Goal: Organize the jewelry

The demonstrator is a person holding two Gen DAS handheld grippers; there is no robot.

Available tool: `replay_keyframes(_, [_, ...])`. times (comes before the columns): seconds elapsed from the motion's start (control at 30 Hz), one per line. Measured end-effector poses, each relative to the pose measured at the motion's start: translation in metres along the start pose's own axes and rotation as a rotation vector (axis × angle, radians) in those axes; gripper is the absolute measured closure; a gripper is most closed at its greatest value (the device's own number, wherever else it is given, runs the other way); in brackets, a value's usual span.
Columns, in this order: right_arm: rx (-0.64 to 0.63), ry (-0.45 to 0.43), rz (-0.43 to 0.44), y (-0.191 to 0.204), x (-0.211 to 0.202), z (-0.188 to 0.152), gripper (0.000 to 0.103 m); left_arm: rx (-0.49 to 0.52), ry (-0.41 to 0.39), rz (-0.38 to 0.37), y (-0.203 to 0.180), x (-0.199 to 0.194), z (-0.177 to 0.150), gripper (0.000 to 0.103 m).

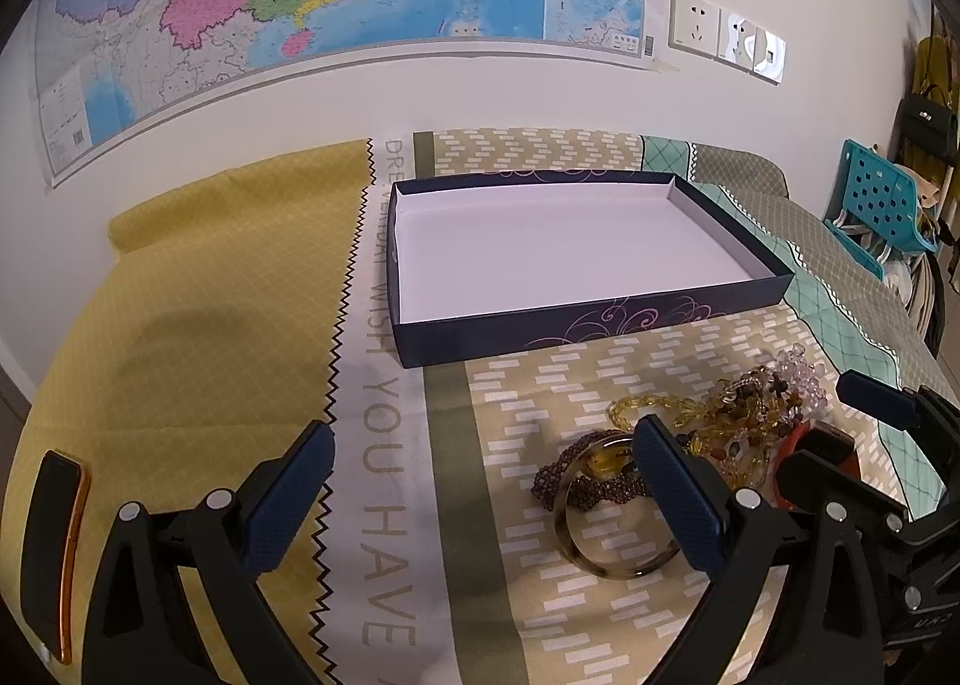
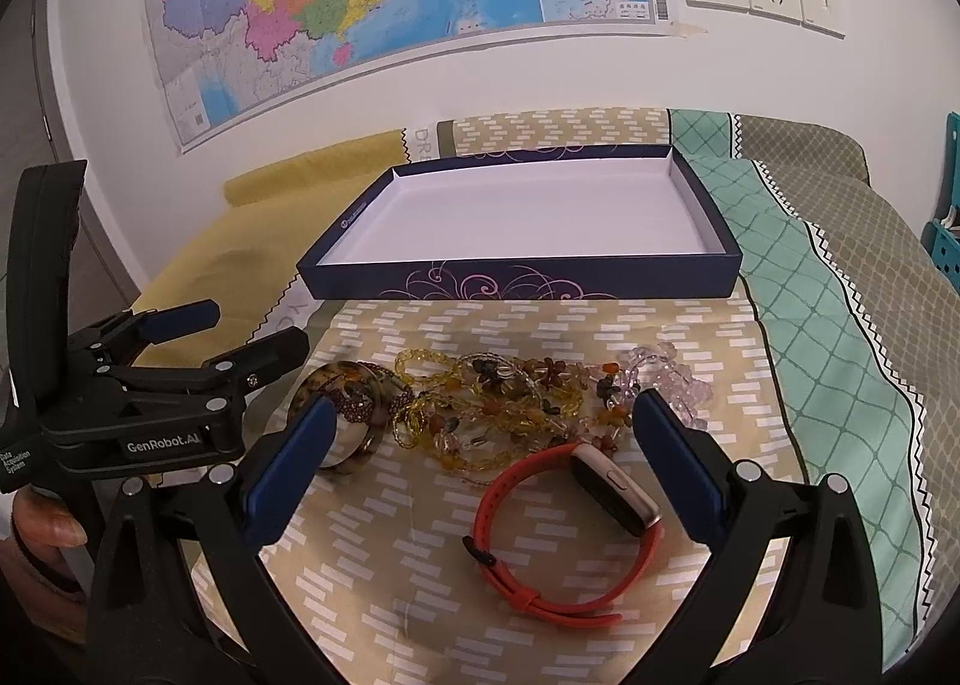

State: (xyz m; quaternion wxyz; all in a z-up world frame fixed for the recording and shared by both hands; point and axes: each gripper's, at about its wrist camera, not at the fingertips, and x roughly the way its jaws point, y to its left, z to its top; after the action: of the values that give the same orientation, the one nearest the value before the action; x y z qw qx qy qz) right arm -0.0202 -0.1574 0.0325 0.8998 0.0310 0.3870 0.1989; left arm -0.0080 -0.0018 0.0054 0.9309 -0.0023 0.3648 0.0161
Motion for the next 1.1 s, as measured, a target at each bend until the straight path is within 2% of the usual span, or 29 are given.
replay_keyframes(1.1, [0.017, 0.003, 0.009, -0.0014, 0.0011, -0.0036, 0.006, 0.001, 0.008, -0.006, -0.0038, 0.0043, -0.0067, 0.007])
